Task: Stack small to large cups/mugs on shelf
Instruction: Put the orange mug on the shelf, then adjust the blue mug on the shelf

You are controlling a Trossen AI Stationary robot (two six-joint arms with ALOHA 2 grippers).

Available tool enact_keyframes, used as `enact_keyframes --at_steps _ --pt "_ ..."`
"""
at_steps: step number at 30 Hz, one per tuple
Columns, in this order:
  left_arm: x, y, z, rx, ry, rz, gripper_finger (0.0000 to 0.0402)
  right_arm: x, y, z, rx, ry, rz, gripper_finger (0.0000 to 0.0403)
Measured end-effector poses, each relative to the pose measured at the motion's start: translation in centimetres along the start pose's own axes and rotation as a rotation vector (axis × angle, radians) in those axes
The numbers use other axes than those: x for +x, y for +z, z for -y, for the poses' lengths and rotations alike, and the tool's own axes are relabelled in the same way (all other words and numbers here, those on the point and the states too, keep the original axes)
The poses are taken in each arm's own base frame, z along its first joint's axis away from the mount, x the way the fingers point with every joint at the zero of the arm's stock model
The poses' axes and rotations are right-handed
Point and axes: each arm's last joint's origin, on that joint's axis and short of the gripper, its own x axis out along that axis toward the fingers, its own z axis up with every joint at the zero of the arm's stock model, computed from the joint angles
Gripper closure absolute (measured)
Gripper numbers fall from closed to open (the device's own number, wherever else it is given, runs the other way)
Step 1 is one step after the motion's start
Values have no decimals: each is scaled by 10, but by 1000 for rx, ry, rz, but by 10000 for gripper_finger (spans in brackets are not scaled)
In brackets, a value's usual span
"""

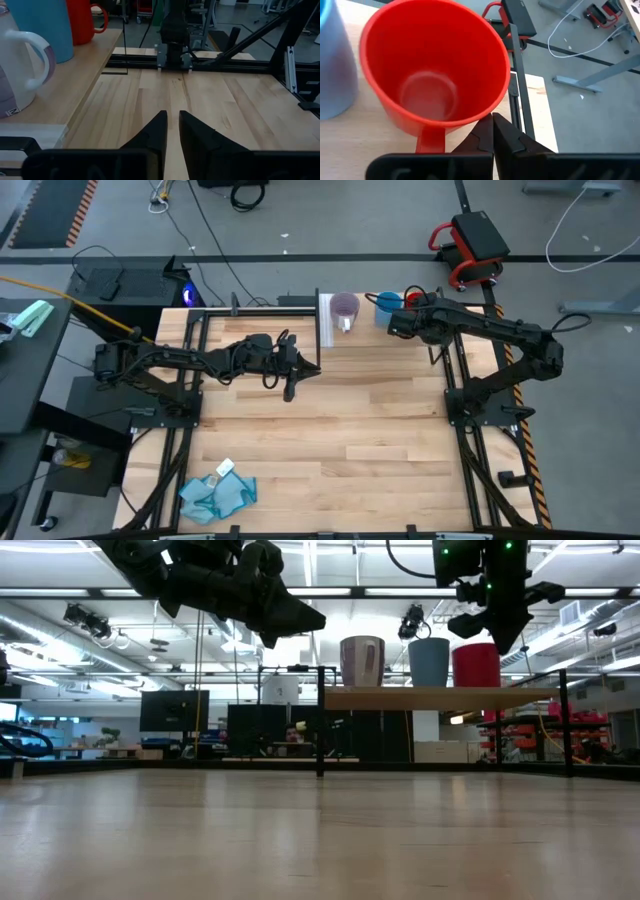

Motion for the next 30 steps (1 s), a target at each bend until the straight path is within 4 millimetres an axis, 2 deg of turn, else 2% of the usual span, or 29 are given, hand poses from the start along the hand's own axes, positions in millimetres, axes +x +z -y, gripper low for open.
enact_keyframes --at_steps 14,23,30 --pt "0 -1 0 -3 -1 -14 347 1 5 4 -6 -23 8 400" --pt "0 -1 0 -4 -1 -14 353 -18 22 15 16 8 26 400" --pt "0 -1 0 -4 -1 -13 349 -52 40 24 16 133 96 400"
